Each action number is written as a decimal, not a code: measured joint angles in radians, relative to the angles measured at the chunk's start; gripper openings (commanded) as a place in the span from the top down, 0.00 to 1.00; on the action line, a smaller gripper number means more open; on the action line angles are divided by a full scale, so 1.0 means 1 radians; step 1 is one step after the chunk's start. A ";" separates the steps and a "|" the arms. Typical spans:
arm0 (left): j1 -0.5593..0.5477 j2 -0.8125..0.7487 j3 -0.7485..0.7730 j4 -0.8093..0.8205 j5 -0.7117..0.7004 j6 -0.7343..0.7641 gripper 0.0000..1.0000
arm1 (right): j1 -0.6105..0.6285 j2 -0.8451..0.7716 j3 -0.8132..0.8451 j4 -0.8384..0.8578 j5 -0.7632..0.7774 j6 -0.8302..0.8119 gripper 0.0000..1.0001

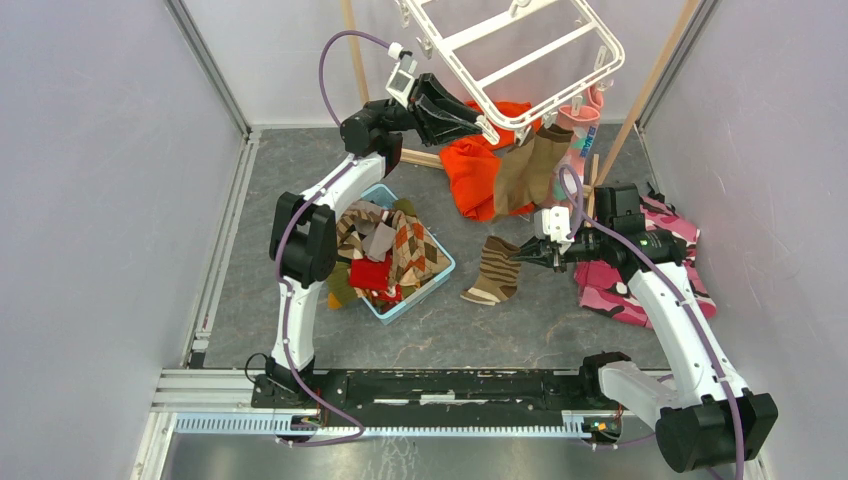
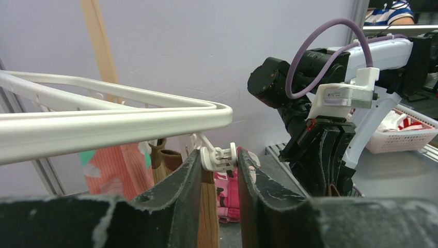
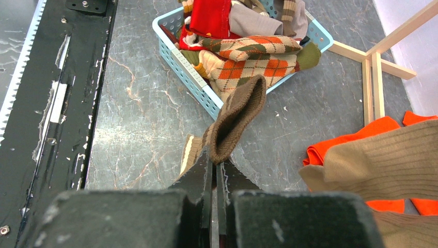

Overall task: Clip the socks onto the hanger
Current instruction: Open the clamp at the hanger.

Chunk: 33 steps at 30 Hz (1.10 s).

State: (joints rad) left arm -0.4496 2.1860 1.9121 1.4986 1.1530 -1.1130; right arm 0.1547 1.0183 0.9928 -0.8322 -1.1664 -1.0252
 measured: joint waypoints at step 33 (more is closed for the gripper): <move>-0.021 0.002 -0.010 -0.147 0.115 0.333 0.98 | -0.005 0.030 0.045 0.167 0.191 0.151 1.00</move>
State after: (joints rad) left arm -0.4702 2.1876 1.9022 1.3518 1.2678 -0.7799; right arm 0.1493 1.0485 1.0374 -0.6647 -0.9756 -0.8745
